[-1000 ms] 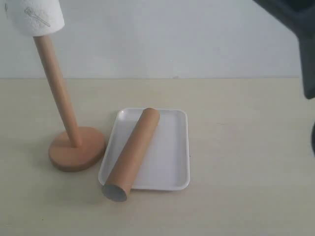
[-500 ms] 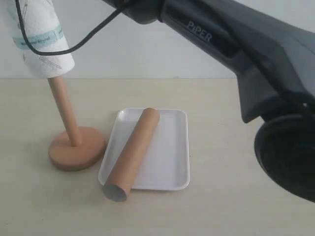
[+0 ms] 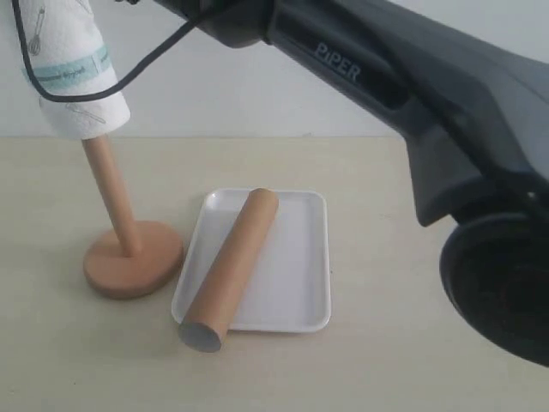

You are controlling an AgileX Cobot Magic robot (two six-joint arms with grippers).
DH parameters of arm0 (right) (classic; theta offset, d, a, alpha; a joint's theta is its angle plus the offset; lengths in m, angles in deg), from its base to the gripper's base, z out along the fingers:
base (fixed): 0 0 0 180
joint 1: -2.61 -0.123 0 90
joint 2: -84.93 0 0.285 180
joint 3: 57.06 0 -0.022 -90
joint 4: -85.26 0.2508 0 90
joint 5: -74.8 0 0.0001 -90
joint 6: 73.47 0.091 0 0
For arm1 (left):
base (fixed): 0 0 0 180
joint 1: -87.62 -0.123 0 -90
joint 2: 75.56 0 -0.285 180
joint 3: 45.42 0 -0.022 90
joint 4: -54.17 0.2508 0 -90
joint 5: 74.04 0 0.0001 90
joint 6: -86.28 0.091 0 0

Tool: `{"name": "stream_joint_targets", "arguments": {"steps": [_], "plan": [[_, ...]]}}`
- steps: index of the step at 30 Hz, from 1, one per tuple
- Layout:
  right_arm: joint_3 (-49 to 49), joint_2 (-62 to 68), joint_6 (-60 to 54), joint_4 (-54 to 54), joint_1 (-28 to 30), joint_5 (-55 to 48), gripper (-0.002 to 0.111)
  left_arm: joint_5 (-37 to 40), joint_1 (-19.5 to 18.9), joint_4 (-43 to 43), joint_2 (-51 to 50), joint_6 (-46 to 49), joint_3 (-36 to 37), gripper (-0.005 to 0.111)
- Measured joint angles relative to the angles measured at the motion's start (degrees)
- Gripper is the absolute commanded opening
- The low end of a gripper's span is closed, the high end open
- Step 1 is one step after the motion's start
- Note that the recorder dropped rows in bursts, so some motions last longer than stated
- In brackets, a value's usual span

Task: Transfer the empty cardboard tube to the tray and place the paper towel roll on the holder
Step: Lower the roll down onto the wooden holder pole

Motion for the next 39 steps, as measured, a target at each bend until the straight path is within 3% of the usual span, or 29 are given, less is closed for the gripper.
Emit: {"name": "stream_joint_targets", "arguments": {"steps": [17, 39], "plan": [[0.0, 0.0, -1.01, -0.92, 0.0, -3.66, 0.0, 0.0, 0.0, 0.0, 0.0, 0.0, 0.0, 0.004], [-16.45, 0.39, 2.11, -0.26, 1.89, 17.53, 0.0, 0.0, 0.0, 0.0, 0.0, 0.0, 0.0, 0.004]]}}
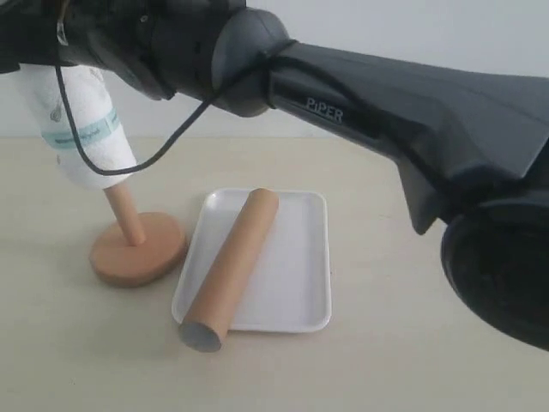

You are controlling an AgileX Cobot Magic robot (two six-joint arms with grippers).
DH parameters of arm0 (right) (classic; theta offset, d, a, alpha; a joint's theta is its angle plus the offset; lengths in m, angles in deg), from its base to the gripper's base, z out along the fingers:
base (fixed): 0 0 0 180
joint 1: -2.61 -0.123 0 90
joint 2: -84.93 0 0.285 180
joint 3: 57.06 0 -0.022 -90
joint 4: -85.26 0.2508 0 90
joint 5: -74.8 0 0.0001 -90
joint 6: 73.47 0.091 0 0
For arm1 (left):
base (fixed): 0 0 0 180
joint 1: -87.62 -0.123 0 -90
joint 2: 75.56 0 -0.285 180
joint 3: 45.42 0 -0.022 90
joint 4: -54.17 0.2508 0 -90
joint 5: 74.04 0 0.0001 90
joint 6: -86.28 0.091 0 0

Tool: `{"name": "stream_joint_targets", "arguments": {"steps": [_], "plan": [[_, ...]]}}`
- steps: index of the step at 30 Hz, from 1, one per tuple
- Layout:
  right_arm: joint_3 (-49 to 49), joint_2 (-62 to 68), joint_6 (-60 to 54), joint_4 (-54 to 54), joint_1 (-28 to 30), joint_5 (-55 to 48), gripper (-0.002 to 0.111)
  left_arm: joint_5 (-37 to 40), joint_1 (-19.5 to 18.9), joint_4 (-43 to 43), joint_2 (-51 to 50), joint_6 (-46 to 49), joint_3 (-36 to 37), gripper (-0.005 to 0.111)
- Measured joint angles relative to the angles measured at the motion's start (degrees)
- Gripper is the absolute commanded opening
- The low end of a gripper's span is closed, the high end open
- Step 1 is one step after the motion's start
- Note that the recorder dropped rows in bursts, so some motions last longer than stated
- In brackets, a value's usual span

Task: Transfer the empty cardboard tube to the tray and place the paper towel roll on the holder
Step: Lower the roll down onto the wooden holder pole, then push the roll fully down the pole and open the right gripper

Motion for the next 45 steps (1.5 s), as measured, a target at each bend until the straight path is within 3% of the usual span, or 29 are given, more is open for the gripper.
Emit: {"name": "stream_joint_targets", "arguments": {"steps": [10, 17, 27, 45], "plan": [[-12.47, -2.75, 1.89, 0.16, 2.35, 10.22, 0.0, 0.0, 0.0, 0.0, 0.0, 0.0, 0.0, 0.004], [-26.26, -7.32, 3.4, 1.06, 5.16, 27.08, 0.0, 0.0, 0.0, 0.0, 0.0, 0.0, 0.0, 0.004], [-40.3, -8.55, 2.79, 1.47, 6.63, 43.34, 0.0, 0.0, 0.0, 0.0, 0.0, 0.0, 0.0, 0.004], [-44.07, -6.67, -2.34, 2.18, 6.75, 45.4, 0.0, 0.0, 0.0, 0.0, 0.0, 0.0, 0.0, 0.004]]}}
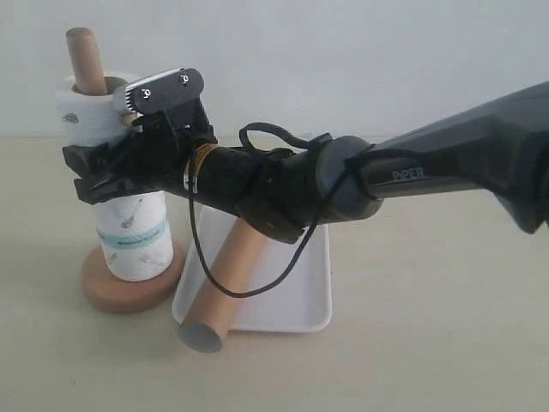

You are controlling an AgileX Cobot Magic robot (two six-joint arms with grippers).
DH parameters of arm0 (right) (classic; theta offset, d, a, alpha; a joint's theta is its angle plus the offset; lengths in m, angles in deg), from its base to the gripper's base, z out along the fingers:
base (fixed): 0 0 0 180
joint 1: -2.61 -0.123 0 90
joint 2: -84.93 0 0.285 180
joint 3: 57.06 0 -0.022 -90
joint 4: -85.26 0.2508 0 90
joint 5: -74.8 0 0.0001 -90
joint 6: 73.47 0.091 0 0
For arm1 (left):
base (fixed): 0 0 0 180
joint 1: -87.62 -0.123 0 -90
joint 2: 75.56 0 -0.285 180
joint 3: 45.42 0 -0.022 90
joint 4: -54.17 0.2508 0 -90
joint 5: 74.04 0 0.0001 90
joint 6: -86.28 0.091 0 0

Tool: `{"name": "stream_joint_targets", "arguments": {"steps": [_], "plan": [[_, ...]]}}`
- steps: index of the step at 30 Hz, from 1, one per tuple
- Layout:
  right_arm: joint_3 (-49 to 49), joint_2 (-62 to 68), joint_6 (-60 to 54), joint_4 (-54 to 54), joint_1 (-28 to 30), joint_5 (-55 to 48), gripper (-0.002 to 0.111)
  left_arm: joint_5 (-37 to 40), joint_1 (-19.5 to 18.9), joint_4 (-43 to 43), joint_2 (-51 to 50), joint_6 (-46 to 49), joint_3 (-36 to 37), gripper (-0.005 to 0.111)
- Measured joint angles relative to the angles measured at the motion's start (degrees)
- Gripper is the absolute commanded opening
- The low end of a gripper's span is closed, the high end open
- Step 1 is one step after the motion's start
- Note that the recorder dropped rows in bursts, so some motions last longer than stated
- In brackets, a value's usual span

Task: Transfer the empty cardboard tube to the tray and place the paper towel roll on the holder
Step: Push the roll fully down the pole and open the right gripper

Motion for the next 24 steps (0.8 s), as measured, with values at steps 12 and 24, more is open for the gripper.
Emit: {"name": "stream_joint_targets", "arguments": {"steps": [12, 24], "plan": [[0.0, 0.0, 0.86, -0.11, 0.0, -1.08, 0.099, 0.0, 0.0, 0.0, 0.0, 0.0, 0.0, 0.004], [0.0, -0.14, 3.91, -3.95, 0.0, -1.95, 0.105, 0.0, 0.0, 0.0, 0.0, 0.0, 0.0, 0.004]]}}
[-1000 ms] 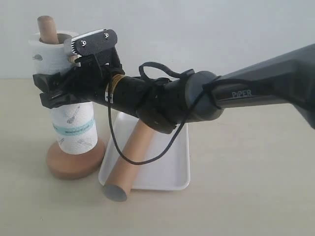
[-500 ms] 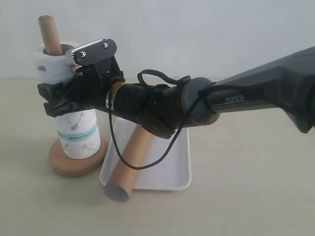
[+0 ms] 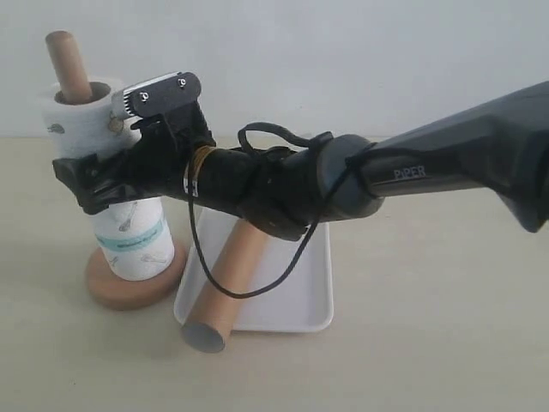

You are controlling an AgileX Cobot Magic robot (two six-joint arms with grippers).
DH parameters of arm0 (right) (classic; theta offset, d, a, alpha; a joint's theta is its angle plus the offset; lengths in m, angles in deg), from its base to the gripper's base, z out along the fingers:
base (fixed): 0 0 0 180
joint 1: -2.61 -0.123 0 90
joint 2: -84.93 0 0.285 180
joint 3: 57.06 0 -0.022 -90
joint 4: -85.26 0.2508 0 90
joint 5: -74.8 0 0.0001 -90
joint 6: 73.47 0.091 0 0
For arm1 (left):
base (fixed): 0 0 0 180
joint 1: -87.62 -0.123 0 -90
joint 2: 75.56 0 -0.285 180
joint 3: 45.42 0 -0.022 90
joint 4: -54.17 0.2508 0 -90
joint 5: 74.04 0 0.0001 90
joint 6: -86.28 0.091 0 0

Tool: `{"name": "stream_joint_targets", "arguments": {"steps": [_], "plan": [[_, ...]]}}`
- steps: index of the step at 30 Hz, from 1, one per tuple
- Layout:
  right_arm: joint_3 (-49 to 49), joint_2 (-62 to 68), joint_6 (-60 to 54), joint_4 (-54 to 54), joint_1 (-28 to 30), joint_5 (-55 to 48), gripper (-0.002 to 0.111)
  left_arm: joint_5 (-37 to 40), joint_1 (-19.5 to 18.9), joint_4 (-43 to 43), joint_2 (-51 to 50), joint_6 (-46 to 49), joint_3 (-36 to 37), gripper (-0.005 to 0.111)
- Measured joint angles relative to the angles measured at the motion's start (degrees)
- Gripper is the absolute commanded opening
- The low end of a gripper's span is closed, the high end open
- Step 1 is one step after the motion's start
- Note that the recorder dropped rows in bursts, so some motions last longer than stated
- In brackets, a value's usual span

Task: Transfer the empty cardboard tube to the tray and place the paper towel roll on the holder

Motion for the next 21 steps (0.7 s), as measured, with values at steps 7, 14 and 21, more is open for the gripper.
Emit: {"name": "stream_joint_targets", "arguments": {"steps": [7, 14, 21], "plan": [[-1.45, -4.13, 2.73, -11.62, 0.0, -0.03, 0.105, 0.0, 0.0, 0.0, 0.0, 0.0, 0.0, 0.004], [-9.86, -11.25, 3.09, -11.68, 2.03, 0.47, 0.105, 0.0, 0.0, 0.0, 0.0, 0.0, 0.0, 0.004], [-22.55, -20.0, 1.08, -11.58, 6.75, 0.47, 0.105, 0.0, 0.0, 0.0, 0.0, 0.0, 0.0, 0.004]]}}
